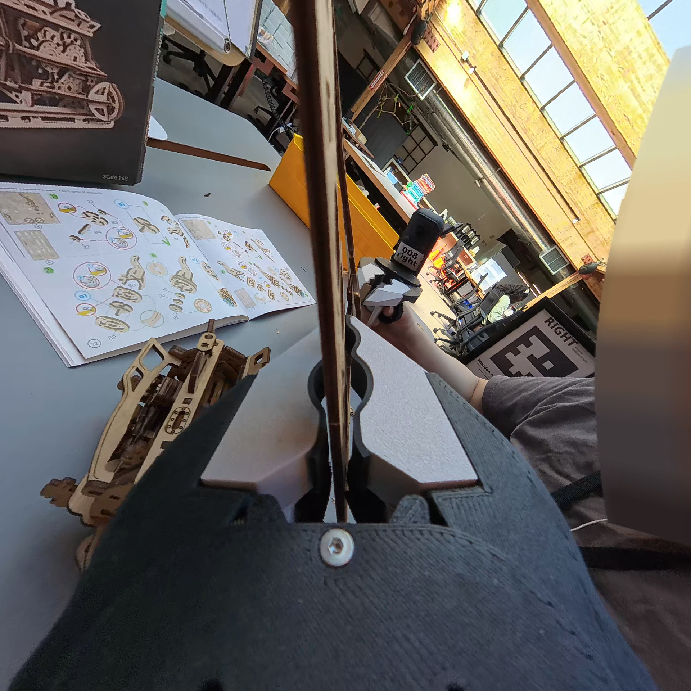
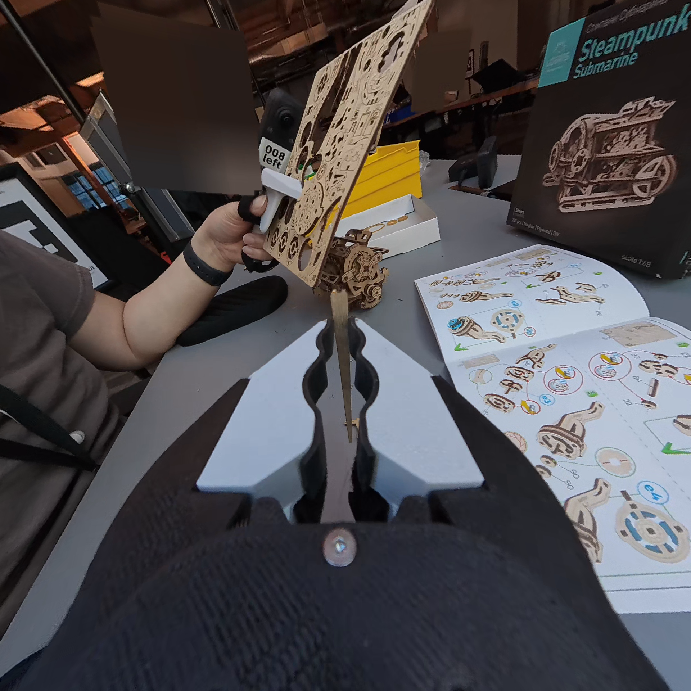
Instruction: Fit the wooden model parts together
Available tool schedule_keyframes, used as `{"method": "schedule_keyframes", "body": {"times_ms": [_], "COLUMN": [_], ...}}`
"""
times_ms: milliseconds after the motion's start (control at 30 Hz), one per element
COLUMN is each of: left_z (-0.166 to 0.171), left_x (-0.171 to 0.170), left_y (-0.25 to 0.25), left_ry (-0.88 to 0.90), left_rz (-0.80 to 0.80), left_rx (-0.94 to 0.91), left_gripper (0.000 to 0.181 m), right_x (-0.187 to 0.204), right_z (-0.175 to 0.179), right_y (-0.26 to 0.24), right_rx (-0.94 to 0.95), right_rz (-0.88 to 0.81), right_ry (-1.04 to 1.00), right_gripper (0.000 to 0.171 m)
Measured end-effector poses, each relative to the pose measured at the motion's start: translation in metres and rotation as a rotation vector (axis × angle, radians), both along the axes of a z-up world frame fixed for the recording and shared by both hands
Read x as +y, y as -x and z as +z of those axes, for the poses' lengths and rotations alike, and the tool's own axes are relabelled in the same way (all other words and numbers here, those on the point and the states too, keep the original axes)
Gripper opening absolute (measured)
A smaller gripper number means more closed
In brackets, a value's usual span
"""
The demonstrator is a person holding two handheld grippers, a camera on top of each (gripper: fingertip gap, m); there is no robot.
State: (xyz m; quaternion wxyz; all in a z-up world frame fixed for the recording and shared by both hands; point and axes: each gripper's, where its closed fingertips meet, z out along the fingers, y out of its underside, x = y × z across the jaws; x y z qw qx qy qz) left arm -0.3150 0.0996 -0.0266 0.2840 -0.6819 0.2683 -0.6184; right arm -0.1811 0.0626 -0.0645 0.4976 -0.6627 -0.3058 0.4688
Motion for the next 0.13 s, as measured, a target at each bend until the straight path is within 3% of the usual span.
{"method": "schedule_keyframes", "body": {"times_ms": [133], "left_z": [-0.0011], "left_x": [-0.0002], "left_y": [-0.0008], "left_ry": [0.003], "left_rz": [-0.004], "left_rx": [0.001], "left_gripper": [0.0], "right_x": [-0.0066], "right_z": [-0.0065], "right_y": [0.004], "right_rx": [-0.057], "right_rz": [0.045], "right_ry": [-0.029], "right_gripper": [0.006]}}
